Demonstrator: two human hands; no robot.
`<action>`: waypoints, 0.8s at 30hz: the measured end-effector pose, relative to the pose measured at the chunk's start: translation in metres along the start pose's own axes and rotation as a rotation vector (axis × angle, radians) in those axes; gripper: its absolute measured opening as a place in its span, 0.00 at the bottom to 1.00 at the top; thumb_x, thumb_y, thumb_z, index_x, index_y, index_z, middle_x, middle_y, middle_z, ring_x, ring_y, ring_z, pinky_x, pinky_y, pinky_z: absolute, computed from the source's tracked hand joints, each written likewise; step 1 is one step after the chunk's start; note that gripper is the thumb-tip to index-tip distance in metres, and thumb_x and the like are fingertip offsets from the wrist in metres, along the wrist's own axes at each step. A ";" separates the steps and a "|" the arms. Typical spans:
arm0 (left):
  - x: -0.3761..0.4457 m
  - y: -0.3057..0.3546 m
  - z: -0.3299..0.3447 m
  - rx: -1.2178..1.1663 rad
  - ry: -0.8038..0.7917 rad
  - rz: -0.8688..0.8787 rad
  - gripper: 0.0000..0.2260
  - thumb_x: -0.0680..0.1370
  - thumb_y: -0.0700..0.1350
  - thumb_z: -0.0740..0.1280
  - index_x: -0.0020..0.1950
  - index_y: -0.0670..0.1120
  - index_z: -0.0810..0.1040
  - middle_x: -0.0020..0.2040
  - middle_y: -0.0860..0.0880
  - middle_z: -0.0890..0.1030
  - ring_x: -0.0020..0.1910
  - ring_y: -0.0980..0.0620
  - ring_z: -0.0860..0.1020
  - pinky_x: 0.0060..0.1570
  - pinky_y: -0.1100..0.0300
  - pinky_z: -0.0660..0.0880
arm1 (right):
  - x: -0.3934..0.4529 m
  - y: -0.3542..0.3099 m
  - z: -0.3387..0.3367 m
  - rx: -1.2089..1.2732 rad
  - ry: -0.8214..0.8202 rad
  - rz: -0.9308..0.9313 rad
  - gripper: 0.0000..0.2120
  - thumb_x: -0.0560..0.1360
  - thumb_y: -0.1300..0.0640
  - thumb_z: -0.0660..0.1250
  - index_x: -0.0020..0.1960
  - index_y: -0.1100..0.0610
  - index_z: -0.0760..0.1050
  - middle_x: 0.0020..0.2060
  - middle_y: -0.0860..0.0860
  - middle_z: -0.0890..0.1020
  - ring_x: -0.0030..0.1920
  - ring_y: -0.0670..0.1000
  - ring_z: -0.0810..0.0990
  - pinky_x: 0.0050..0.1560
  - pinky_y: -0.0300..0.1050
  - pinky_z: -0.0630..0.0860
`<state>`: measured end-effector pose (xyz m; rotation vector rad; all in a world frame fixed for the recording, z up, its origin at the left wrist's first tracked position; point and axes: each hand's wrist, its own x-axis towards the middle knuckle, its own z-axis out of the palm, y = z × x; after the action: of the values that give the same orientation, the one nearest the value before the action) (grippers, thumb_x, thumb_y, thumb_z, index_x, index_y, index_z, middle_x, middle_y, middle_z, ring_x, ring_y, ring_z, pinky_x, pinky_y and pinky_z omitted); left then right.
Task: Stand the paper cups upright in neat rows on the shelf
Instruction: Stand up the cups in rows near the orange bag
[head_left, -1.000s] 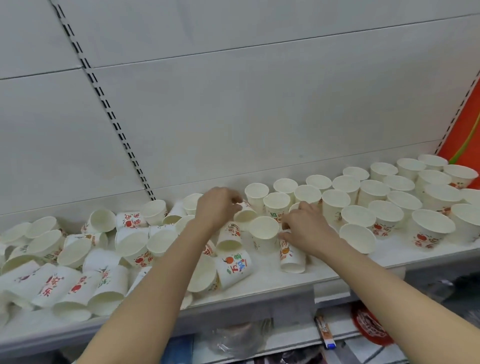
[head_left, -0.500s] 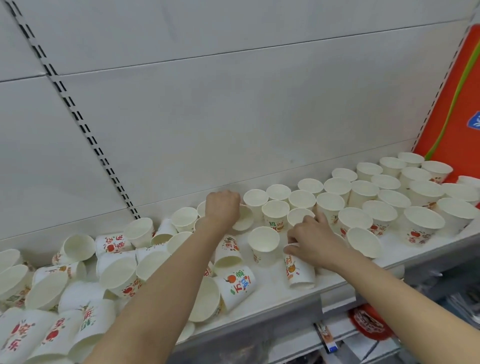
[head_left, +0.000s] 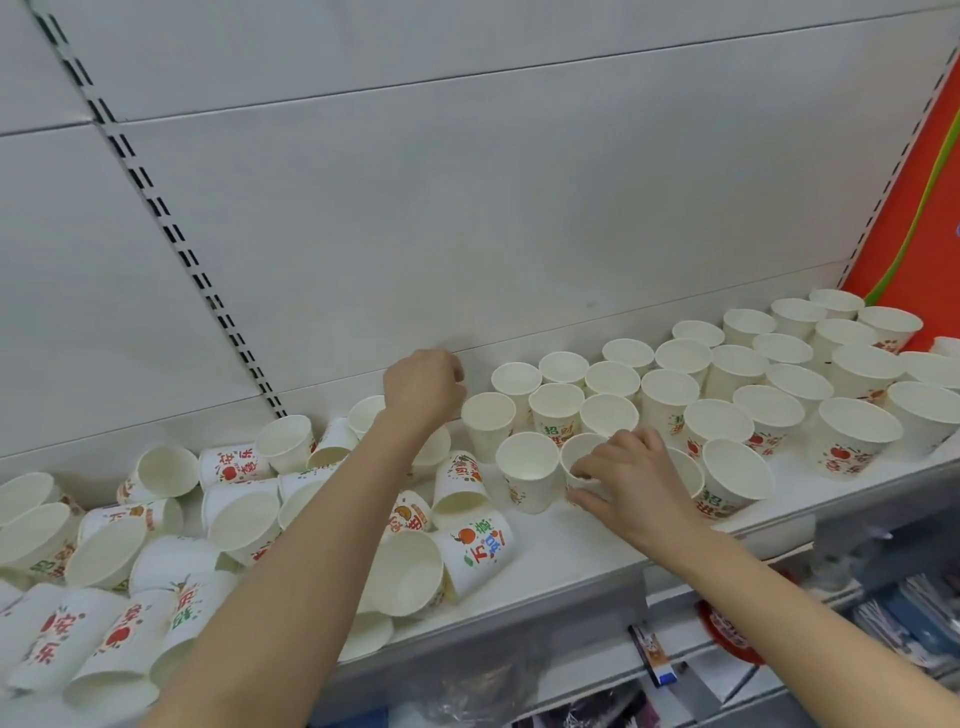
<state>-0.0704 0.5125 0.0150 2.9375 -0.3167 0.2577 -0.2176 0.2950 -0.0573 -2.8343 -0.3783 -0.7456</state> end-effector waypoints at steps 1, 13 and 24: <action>-0.009 -0.004 -0.010 -0.024 0.006 -0.012 0.10 0.73 0.45 0.66 0.51 0.55 0.82 0.51 0.53 0.83 0.50 0.48 0.80 0.43 0.60 0.71 | 0.000 -0.002 -0.002 0.020 0.072 -0.014 0.09 0.68 0.47 0.70 0.41 0.52 0.81 0.37 0.45 0.82 0.40 0.54 0.76 0.47 0.47 0.62; -0.214 -0.024 -0.045 -0.109 -0.148 0.002 0.17 0.66 0.65 0.72 0.50 0.60 0.80 0.48 0.62 0.78 0.49 0.60 0.73 0.44 0.63 0.69 | 0.022 -0.080 0.009 0.121 -0.256 -0.650 0.20 0.68 0.53 0.67 0.60 0.50 0.72 0.55 0.47 0.77 0.54 0.53 0.70 0.50 0.48 0.69; -0.214 -0.048 -0.013 0.040 0.051 0.162 0.13 0.60 0.51 0.81 0.29 0.54 0.76 0.28 0.56 0.74 0.31 0.53 0.71 0.28 0.58 0.68 | 0.001 -0.099 0.034 0.077 -0.244 -0.439 0.36 0.65 0.45 0.70 0.69 0.54 0.63 0.58 0.51 0.73 0.59 0.54 0.70 0.62 0.48 0.61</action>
<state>-0.2677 0.6029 -0.0201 2.9420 -0.5486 0.3645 -0.2298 0.3974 -0.0742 -2.8003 -1.0663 -0.4350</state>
